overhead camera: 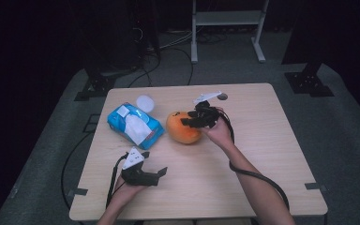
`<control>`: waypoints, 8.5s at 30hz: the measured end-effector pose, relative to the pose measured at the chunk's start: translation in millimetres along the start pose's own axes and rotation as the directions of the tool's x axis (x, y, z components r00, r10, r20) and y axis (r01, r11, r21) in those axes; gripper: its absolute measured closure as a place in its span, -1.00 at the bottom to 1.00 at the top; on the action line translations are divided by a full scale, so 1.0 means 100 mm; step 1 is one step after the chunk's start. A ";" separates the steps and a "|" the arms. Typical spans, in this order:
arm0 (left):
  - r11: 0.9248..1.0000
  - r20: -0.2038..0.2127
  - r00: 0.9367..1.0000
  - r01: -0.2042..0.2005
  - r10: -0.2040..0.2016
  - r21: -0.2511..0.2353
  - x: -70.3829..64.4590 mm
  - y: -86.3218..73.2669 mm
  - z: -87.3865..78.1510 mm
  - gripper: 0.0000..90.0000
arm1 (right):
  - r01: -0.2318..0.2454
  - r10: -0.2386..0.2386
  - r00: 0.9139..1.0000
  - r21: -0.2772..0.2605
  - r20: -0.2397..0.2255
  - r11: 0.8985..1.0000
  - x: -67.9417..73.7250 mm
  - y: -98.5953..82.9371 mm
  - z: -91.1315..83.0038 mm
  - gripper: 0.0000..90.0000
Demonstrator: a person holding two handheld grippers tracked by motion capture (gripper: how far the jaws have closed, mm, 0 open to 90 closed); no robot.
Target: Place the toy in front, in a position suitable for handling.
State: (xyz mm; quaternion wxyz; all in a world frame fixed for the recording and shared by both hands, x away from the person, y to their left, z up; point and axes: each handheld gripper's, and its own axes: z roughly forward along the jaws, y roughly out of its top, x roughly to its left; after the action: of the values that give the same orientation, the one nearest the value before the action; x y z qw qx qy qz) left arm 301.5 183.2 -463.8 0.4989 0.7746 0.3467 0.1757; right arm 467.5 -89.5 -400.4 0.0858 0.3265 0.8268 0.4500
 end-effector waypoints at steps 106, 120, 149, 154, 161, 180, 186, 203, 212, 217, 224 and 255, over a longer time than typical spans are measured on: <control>0.999 -0.344 0.938 -0.052 0.045 -0.009 1.07 0.34 0.17 0.25 | 0.118 -0.137 0.953 -0.085 -0.272 0.989 0.41 -1.32 -1.20 0.10; 0.998 -0.317 0.948 -0.051 0.035 -0.041 1.06 0.36 0.08 0.93 | 0.111 -0.132 0.954 -0.092 -0.270 0.990 0.40 -1.33 -1.19 0.08; 0.979 0.153 0.979 -0.106 0.134 -0.175 0.06 0.62 -0.04 0.91 | 0.140 -0.160 0.955 -0.095 -0.250 0.986 0.47 -1.34 -1.16 0.03; 0.979 0.259 0.954 -0.105 0.148 -0.172 -0.20 0.62 0.09 0.90 | 0.147 -0.165 0.957 -0.093 -0.240 0.985 0.51 -1.34 -1.17 -0.04; 0.973 0.352 0.916 -0.131 0.191 -0.188 -0.47 0.75 0.20 0.90 | 0.140 -0.163 0.961 -0.114 -0.224 0.984 0.53 -1.32 -1.25 -0.14; 0.971 0.496 0.839 -0.236 0.224 -0.038 -0.82 0.96 0.60 0.84 | 0.185 -0.191 0.968 -0.051 -0.161 0.981 0.48 -1.48 -1.36 -0.26; 0.981 0.480 0.859 -0.195 0.179 -0.016 -0.73 0.83 0.68 0.69 | 0.184 -0.190 0.970 -0.053 -0.152 0.981 0.48 -1.50 -1.35 -0.24; 0.982 0.420 0.894 -0.187 0.158 0.030 -0.65 1.00 0.78 -0.18 | 0.191 -0.196 0.970 -0.050 -0.147 0.980 0.48 -1.50 -1.34 -0.24; 0.979 0.403 0.905 -0.187 0.138 0.083 -0.59 0.82 0.77 0.38 | 0.233 -0.237 0.967 -0.047 -0.094 0.971 0.56 -1.48 -1.28 -0.23; 0.984 0.412 0.905 -0.155 0.108 0.084 -0.62 0.72 0.64 0.39 | 0.274 -0.276 0.960 -0.034 -0.058 0.961 0.58 -1.46 -1.28 -0.23; 0.990 0.455 0.888 -0.117 0.069 0.079 -0.63 0.61 0.50 0.36 | 0.275 -0.279 0.954 -0.048 -0.109 0.960 0.57 -1.47 -1.25 -0.26; 0.992 0.454 0.885 -0.125 0.101 0.023 -0.47 0.63 0.38 0.87 | 0.278 -0.278 0.958 -0.013 -0.071 0.961 0.66 -1.45 -1.22 0.10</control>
State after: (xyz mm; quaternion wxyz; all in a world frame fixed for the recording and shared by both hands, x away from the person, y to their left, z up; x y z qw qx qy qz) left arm 315.2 108.3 -421.1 0.5346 0.8256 0.1801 0.0104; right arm 296.4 -188.5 -435.9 0.1188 0.1907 0.8662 0.4462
